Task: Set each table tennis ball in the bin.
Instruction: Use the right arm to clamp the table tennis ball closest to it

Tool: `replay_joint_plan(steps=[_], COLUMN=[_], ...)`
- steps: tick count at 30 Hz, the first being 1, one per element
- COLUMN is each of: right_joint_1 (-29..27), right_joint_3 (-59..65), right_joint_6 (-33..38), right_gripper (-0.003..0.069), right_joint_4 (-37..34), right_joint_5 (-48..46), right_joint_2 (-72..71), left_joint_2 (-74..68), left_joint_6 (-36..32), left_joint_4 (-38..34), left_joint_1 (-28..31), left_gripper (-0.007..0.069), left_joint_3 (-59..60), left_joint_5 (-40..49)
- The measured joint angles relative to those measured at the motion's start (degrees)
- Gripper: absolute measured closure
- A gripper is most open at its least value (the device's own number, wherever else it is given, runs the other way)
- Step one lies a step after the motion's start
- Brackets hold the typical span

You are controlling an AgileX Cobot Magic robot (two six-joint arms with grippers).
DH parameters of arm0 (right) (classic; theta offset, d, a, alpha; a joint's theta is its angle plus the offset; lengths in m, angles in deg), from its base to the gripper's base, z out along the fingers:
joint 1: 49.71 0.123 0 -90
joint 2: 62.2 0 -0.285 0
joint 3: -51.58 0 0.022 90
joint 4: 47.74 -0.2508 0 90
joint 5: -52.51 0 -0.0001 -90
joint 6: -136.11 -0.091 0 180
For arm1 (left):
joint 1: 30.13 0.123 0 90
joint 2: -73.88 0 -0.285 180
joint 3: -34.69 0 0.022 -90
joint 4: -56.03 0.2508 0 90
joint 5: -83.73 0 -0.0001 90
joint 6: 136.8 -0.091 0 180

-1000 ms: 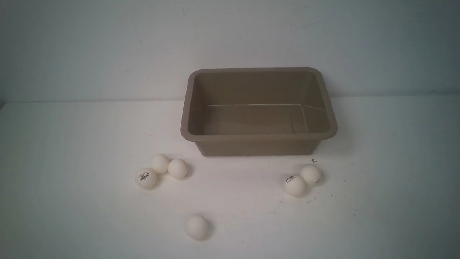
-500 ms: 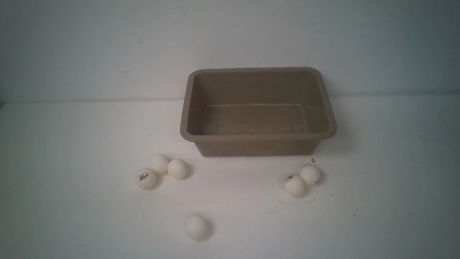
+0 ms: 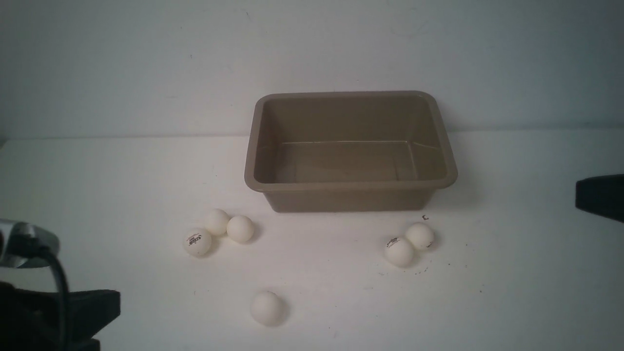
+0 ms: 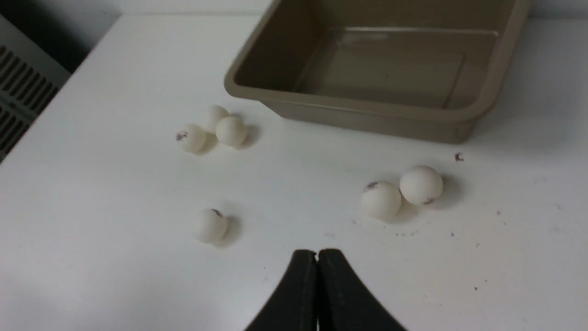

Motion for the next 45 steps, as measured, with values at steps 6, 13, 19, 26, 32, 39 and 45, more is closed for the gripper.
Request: replay_joint_plan(steps=[6, 13, 19, 26, 32, 39, 45], right_joint_1=[0.1, 11.6, 30.2, 39.0, 39.2, 39.2, 39.2], right_joint_3=[0.0, 0.0, -1.7, -8.6, -14.9, -15.7, -15.8], right_joint_6=[-1.3, -3.8, -11.2, -38.0, -55.7, -58.9, -58.5], right_gripper=[0.0669, 0.0669, 0.0669, 0.0669, 0.0669, 0.0669, 0.0666], right_joint_4=[3.0, 9.2, 19.5, 48.8, 65.3, 66.3, 66.1], right_joint_5=[4.3, 13.9, 25.0, 22.9, 14.4, 17.5, 18.7], right_joint_2=[12.0, 21.6, 22.3, 27.8, 30.7, 33.9, 40.0], left_joint_2=[-13.9, -19.7, -19.8, -19.8, -19.8, -19.8, -19.8], left_joint_6=[-6.7, -8.6, -11.1, -11.4, -11.5, -11.5, -11.5], left_joint_4=[-0.8, -0.9, -0.7, -0.5, -0.5, -0.5, -0.5], left_joint_1=[0.0, 0.0, 0.0, 0.0, 0.0, 0.0, 0.0], left_gripper=[0.0629, 0.0629, 0.0629, 0.0629, 0.0629, 0.0629, 0.0629], left_joint_3=[-5.0, -8.8, -8.8, -8.8, -8.8, -8.8, -8.8], left_joint_5=[1.4, 1.3, 1.2, 1.2, 1.2, 0.9, 0.8])
